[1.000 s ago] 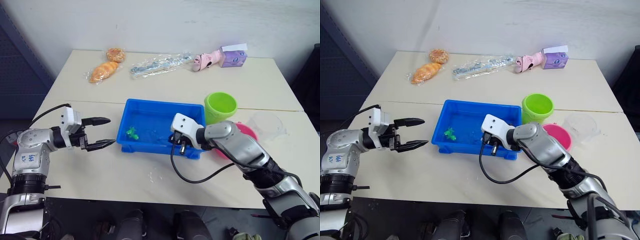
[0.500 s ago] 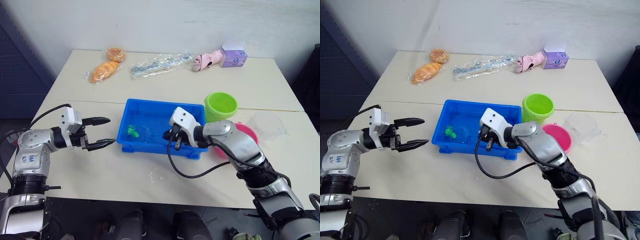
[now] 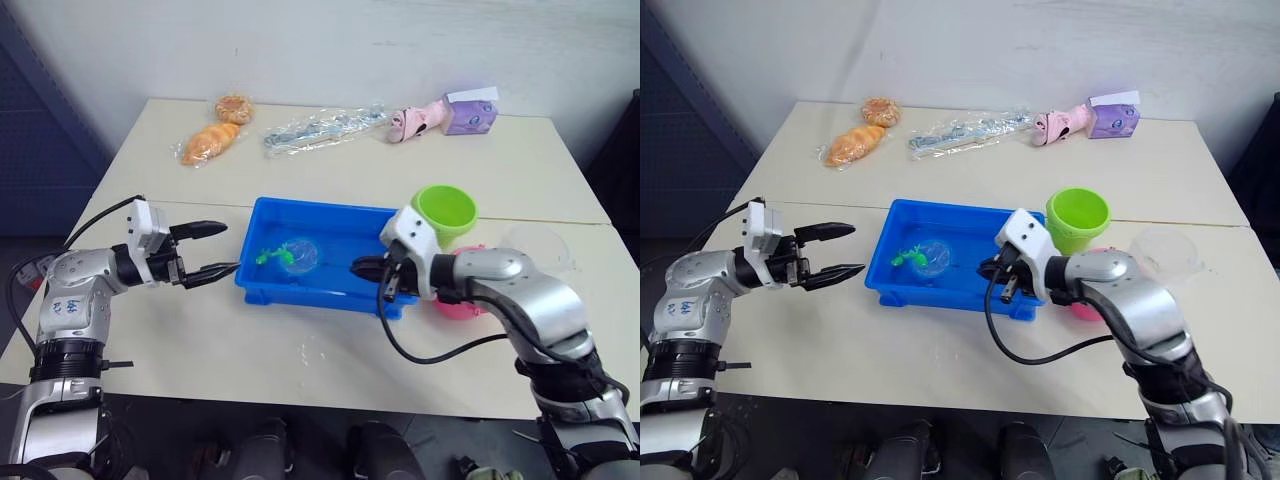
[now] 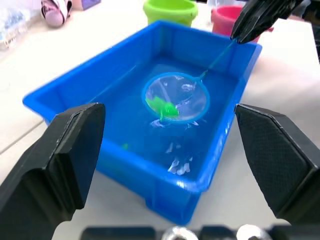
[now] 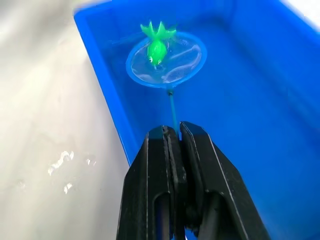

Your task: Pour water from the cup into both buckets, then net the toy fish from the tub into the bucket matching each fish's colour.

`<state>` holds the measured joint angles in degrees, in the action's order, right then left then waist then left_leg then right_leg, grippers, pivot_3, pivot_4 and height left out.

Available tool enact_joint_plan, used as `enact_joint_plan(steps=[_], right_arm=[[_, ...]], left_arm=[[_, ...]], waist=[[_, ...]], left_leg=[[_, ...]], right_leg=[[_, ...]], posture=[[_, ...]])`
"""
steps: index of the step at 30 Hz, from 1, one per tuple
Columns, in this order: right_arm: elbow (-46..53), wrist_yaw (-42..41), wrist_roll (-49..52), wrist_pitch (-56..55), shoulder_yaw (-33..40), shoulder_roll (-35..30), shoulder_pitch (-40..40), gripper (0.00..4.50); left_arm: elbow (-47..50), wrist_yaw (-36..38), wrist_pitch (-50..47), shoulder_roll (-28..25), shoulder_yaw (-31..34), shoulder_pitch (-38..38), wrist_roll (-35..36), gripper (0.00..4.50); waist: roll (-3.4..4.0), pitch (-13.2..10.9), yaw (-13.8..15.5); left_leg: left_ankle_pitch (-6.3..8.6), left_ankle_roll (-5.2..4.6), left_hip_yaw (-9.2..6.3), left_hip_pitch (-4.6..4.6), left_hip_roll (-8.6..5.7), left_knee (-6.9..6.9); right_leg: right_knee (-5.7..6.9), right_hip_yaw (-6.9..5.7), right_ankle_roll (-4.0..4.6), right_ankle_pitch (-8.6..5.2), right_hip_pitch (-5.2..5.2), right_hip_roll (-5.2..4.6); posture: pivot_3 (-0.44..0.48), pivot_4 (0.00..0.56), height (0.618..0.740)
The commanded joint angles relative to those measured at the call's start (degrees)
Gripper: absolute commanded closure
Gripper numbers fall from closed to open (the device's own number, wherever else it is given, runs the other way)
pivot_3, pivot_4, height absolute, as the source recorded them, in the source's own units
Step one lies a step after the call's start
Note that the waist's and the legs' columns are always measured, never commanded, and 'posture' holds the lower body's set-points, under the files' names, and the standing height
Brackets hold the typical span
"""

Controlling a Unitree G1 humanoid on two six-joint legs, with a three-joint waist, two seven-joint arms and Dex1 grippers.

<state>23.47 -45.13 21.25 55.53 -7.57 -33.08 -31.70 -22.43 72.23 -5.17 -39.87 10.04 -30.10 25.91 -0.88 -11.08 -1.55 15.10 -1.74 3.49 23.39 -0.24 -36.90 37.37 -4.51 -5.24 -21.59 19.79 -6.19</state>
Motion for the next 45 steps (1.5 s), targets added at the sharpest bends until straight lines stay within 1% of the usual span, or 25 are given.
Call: enact_joint_plan(steps=[1, 6, 9, 11, 13, 16, 18, 20, 21, 25, 28, 31, 34, 36, 43, 45], right_arm=[[7.29, 1.6, 5.22, 3.56, 10.56, -1.92, 3.2, 4.5], [10.92, 2.96, 8.47, 6.68, 19.45, -4.06, 5.39, 4.5], [12.36, 6.38, 9.66, 8.4, 24.28, -3.99, 5.45, 4.5], [12.59, 8.31, 9.95, 9.39, 26.93, -4.79, 5.52, 4.5], [12.2, 9.36, 9.73, 9.71, 29.1, -6.77, 6.17, 4.5], [9.56, 10.88, 6.73, 7.21, 31.62, -11.06, 8.36, 4.5], [7.94, 11.8, 4.01, 3.72, 30.9, -13.54, 9.83, 4.5], [5.87, 12.55, -1.13, -1.39, 27.52, -17.52, 11.83, 4.5], [5.25, 12.86, -2.35, -2.72, 26.48, -18.41, 12.32, 4.5], [2.62, 16.07, -8.26, -8.12, 22.87, -19.57, 14.19, 4.5], [1.54, 16.36, -12.36, -12.72, 20.59, -21.34, 15.8, 4.5], [0.38, 17.13, -18.91, -21.4, 17.33, -23.77, 17.96, 4.5], [-3.59, 18.31, -29.64, -33.95, 13.68, -30.18, 22.26, 4.5], [-5.81, 20.18, -31.82, -38.85, 14.18, -29.92, 23.48, 4.5], [-11.05, 25.11, -39.86, -50.43, 16.22, -30.22, 27.5, 4.5], [-12.56, 26.82, -40.84, -54.53, 17.43, -29.9, 28.11, 4.5]], left_arm=[[5.39, -1.56, -2.15, 2.07, -0.14, -3.88, 2.37, 0.06], [6.87, -2.79, -6.55, 4.68, -1.61, -6.87, 3.34, 0.06], [7.69, -4.73, -9.85, 7.34, -1.85, -7.64, 4.68, 0.06], [8.87, -5.31, -10.36, 9.31, -2.78, -7.36, 4.49, 0.06], [9.82, -6.52, -10.82, 11.55, -3.23, -7.22, 4.56, 0.06], [11.28, -7.51, -11.54, 14.33, -4.38, -6.52, 4.47, 0.06], [11.86, -7.92, -12.21, 15.02, -4.43, -6.32, 4.62, 0.06], [11.8, -8.02, -12.39, 15.3, -4.29, -6.52, 4.69, 0.06], [11.66, -7.99, -12.37, 15.3, -4.21, -6.6, 4.65, 0.06], [10.63, -7.89, -11.33, 15.2, -3.88, -7.1, 4.14, 0.06], [10.82, -7.08, -11.28, 14.68, -4.39, -6.9, 3.82, 0.06], [10.79, -7.02, -10.91, 14.73, -4.52, -6.8, 3.58, 0.06], [10.74, -7.1, -10.6, 14.87, -4.67, -6.87, 3.47, 0.06], [10.66, -7.13, -10.37, 14.94, -4.72, -6.83, 3.43, 0.06], [10.57, -7.1, -9.25, 15.2, -4.76, -6.53, 3.3, 0.06], [10.51, -6.91, -8.43, 15.24, -4.72, -6.34, 3.22, 0.06]], waist=[[-0.01, 0.0, 0.14], [-0.02, -0.01, 0.2], [-0.02, -0.01, 0.0], [-0.02, -0.01, -0.01], [-0.02, -0.01, 0.16], [-0.02, -0.01, 0.51], [-0.03, -0.02, 0.86], [-0.02, -0.02, 0.9], [-0.02, -0.02, 0.92], [-0.02, -0.02, 0.96], [-0.02, -0.02, 1.46], [-0.01, -0.02, 1.53], [-0.01, -0.03, 1.77], [-0.02, -0.03, 1.71], [-0.01, -0.03, 1.53], [-0.01, -0.03, 1.55]], left_leg=[[0.0, 0.0, 0.0, 0.0, 0.0, 0.0], [0.0, 0.0, -0.01, 0.01, -0.01, 0.0], [-0.01, 0.0, 0.01, -0.02, -0.02, 0.05], [-0.02, 0.03, 0.01, -0.02, -0.01, 0.06], [-0.03, 0.04, 0.01, -0.03, -0.01, 0.06], [-0.03, 0.03, 0.02, -0.02, -0.02, 0.06], [-0.03, 0.03, 0.02, -0.02, -0.02, 0.05], [-0.03, 0.03, 0.06, -0.03, -0.01, 0.05], [-0.04, 0.04, 0.07, -0.03, -0.01, 0.05], [-0.08, 0.09, 0.12, -0.07, 0.03, 0.05], [-0.09, 0.11, 0.1, -0.07, 0.04, 0.05], [-0.09, 0.11, 0.1, -0.06, 0.04, 0.04], [-0.09, 0.11, 0.09, -0.06, 0.03, 0.04], [-0.09, 0.1, 0.11, -0.05, 0.03, 0.03], [-0.14, 0.2, 0.11, -0.07, 0.13, 0.03], [-0.15, 0.22, 0.11, -0.08, 0.13, 0.02]], right_leg=[[-0.01, 0.0, 0.0, 0.0, -0.01, 0.0], [-0.08, -0.02, -0.01, 0.01, -0.08, 0.0], [-0.11, 0.0, -0.02, 0.01, -0.09, 0.02], [-0.16, 0.0, -0.02, 0.0, -0.08, 0.03], [-0.33, 0.0, -0.02, 0.01, -0.09, 0.04], [-0.37, 0.01, -0.03, 0.01, -0.12, 0.04], [-0.44, -0.01, -0.04, 0.02, -0.16, 0.04], [-0.45, 0.01, -0.04, 0.02, -0.15, 0.07], [-0.45, 0.02, -0.05, 0.01, -0.14, 0.07], [-0.45, 0.06, -0.05, 0.01, -0.14, 0.13], [-0.46, 0.06, -0.05, 0.01, -0.15, 0.16], [-0.49, 0.05, -0.05, 0.01, -0.16, 0.16], [-0.51, 0.03, -0.06, 0.01, -0.17, 0.16], [-0.56, 0.05, -0.07, 0.01, -0.19, 0.16], [-0.55, 0.05, -0.08, 0.01, -0.2, 0.31], [-0.54, 0.06, -0.08, 0.01, -0.2, 0.31]], posture=[[0.0, 0.15, 0.74], [0.0, 0.15, 0.74], [0.0, 0.15, 0.74], [0.0, 0.15, 0.74], [0.0, 0.15, 0.74], [0.0, 0.15, 0.74], [0.0, 0.15, 0.74], [0.0, 0.15, 0.74], [0.0, 0.15, 0.74], [0.0, 0.15, 0.74], [0.0, 0.15, 0.74], [0.0, 0.15, 0.74], [0.0, 0.15, 0.74], [0.0, 0.15, 0.74], [0.0, 0.15, 0.74], [0.0, 0.15, 0.74]])
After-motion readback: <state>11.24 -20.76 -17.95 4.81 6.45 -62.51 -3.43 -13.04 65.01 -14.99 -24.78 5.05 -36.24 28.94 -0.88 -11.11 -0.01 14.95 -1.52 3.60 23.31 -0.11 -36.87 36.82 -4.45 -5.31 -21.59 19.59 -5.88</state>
